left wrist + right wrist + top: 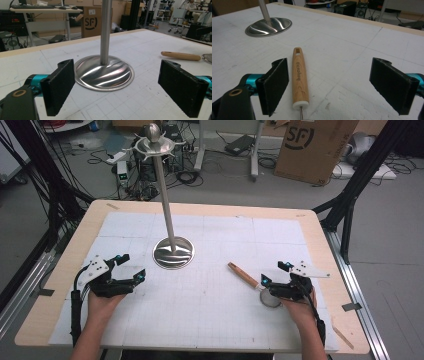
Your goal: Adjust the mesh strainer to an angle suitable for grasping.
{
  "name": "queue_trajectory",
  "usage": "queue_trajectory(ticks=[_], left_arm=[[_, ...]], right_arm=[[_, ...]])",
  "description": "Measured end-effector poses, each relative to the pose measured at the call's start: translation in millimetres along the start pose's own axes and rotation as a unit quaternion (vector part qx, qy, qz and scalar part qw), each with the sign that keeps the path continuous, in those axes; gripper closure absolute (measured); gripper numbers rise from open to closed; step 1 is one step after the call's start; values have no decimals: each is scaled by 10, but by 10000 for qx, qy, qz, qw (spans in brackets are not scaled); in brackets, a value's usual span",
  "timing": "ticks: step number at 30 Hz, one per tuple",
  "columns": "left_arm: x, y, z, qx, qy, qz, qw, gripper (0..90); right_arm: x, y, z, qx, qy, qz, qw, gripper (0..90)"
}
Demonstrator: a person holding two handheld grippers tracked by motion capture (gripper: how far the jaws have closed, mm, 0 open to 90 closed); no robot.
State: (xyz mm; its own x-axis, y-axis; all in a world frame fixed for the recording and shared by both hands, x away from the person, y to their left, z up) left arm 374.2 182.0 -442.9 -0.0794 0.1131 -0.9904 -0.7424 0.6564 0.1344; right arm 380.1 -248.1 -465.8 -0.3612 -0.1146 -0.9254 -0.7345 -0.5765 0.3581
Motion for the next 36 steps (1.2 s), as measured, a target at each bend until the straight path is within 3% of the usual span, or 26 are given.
queue_trajectory(ticks=[8,14,20,26,28,36], left_arm=[[-14,-28,-64,75,-114,45,9999,146],[0,-43,-84,83,-205,76,9997,146],[-11,-42,-93,91,-171,23,9998,147],[-13,-41,-93,107,-166,6,9998,148],[-11,-43,-97,116,-166,17,9998,148],[-3,-44,-96,110,-105,42,9999,149]], right_arm=[[25,-71,69,-38,126,187,9997,151],[139,-141,111,-70,226,668,9975,157],[156,-176,143,-79,294,878,9957,166],[139,-219,174,-239,378,1279,9908,224],[188,-264,181,-251,415,1528,9871,248],[240,-289,197,-410,363,1836,9815,346]])
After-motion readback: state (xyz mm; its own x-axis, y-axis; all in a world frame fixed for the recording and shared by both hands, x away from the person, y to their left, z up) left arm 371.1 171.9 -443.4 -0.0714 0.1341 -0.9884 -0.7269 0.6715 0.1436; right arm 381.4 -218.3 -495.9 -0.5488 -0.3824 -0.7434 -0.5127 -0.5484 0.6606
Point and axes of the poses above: each handheld gripper's, and its own axes: y roughly backward along the jaws, x roughly out of its underside, z roughly to its left, the point moved 10 cm from there along -y, roughly forward along the jaws, and after that the axes turned 5 degrees about -y, right-handed, at the moved point
